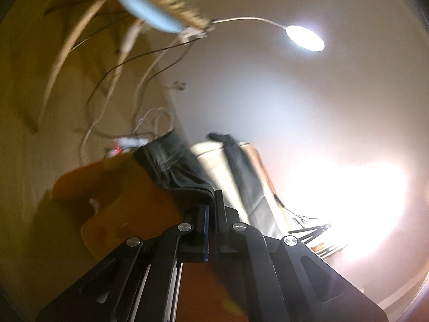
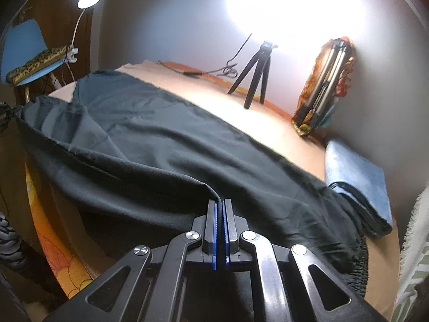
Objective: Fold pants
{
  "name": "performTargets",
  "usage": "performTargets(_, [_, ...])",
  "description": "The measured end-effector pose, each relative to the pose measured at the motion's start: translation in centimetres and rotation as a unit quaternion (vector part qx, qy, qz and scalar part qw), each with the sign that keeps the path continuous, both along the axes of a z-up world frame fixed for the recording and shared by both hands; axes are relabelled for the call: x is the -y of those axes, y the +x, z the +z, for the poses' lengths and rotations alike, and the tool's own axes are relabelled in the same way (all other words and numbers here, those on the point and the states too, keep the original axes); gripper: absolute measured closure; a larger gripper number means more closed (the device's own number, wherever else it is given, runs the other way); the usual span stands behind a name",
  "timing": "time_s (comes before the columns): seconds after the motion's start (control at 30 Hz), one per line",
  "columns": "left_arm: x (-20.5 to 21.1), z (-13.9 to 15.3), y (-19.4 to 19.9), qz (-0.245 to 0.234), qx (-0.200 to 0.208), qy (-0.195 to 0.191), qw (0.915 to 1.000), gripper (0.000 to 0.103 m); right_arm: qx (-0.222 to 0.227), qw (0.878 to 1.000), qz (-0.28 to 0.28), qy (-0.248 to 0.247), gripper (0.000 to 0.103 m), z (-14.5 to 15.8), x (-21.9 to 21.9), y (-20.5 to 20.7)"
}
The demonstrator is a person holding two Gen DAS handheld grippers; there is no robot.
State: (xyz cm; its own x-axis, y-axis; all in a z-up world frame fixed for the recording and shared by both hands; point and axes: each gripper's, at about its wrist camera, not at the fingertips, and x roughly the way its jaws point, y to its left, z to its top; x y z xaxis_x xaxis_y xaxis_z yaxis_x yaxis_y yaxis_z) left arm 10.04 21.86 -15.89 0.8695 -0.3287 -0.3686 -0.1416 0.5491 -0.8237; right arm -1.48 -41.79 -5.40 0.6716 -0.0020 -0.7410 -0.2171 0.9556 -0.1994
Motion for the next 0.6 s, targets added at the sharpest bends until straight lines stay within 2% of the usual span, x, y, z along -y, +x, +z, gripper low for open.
performTargets(0.2, [1.0, 4.4, 4.6, -0.013, 0.022, 0.032, 0.9992, 0.102, 0.020, 1.000, -0.009, -0.005, 0.102, 1.6, 0.2, 0.8])
performTargets(0.37, [2.9, 7.3, 10.0, -0.031, 0.015, 0.073, 0.9968, 0.102, 0.026, 0.999, -0.020, 0.001, 0.102, 2.4, 1.0, 2.8])
performTargets(0.6, [6.8, 7.8, 16.9, -0.052, -0.009, 0.113, 0.9922, 0.102, 0.018, 0.999, -0.024, -0.035, 0.103, 1.1, 2.3, 6.8])
